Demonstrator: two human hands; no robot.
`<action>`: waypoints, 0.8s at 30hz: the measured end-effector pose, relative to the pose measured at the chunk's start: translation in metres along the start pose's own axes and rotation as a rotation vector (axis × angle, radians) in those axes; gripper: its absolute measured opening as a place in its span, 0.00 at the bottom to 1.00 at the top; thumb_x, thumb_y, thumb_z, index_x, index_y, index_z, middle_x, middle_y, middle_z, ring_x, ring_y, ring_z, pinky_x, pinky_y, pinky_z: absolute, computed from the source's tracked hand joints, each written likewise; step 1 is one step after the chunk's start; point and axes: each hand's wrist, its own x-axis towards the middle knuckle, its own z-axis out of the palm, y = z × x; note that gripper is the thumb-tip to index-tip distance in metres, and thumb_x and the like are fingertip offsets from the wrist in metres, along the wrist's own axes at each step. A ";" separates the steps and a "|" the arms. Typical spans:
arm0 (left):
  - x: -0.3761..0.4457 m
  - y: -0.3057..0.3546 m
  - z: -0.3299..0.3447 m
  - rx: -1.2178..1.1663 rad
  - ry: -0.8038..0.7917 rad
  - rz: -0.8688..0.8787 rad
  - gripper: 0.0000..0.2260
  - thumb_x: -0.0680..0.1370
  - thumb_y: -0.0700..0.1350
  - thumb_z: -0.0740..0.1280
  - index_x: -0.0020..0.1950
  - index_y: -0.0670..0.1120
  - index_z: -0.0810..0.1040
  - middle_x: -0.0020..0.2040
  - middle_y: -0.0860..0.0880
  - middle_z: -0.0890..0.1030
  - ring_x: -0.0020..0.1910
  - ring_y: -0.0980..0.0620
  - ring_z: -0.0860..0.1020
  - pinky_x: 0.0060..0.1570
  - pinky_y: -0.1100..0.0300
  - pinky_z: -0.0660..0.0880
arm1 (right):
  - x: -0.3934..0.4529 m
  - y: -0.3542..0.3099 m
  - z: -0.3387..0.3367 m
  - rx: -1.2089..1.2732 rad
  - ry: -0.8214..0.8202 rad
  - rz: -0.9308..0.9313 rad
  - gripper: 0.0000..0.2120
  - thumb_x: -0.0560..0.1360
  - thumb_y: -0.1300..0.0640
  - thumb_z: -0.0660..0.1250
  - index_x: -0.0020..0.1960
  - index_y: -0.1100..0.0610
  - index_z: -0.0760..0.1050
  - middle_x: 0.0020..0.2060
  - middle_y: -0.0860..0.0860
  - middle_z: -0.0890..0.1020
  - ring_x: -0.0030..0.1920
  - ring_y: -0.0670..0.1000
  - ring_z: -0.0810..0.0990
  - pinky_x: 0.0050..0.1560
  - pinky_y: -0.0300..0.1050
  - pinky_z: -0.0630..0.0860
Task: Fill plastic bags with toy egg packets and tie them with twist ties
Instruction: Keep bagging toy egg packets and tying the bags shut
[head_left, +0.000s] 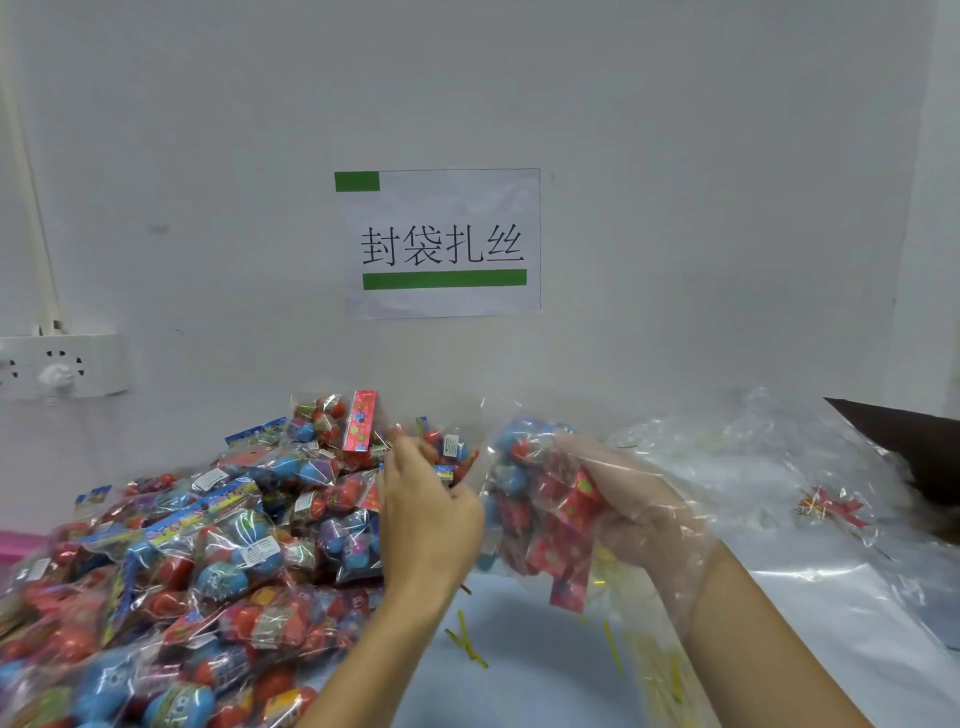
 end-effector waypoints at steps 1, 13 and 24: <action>0.005 -0.009 0.000 0.064 -0.133 -0.105 0.16 0.75 0.39 0.65 0.60 0.47 0.66 0.57 0.50 0.74 0.56 0.48 0.72 0.53 0.51 0.74 | 0.001 -0.001 -0.001 0.019 0.040 0.011 0.12 0.73 0.61 0.74 0.56 0.62 0.84 0.49 0.60 0.85 0.45 0.59 0.85 0.46 0.53 0.84; -0.017 -0.029 0.027 0.041 -0.722 -0.114 0.12 0.82 0.45 0.65 0.48 0.40 0.85 0.44 0.47 0.86 0.38 0.53 0.85 0.41 0.61 0.79 | -0.004 0.001 -0.004 0.063 0.345 0.014 0.15 0.66 0.64 0.80 0.50 0.67 0.84 0.46 0.64 0.85 0.41 0.59 0.85 0.36 0.52 0.85; -0.003 0.022 -0.008 -0.001 -0.542 0.388 0.22 0.83 0.51 0.63 0.77 0.58 0.66 0.69 0.66 0.72 0.69 0.67 0.68 0.68 0.70 0.63 | 0.000 0.015 -0.008 -0.097 0.132 0.117 0.10 0.77 0.61 0.70 0.38 0.60 0.83 0.32 0.56 0.83 0.28 0.53 0.83 0.26 0.44 0.79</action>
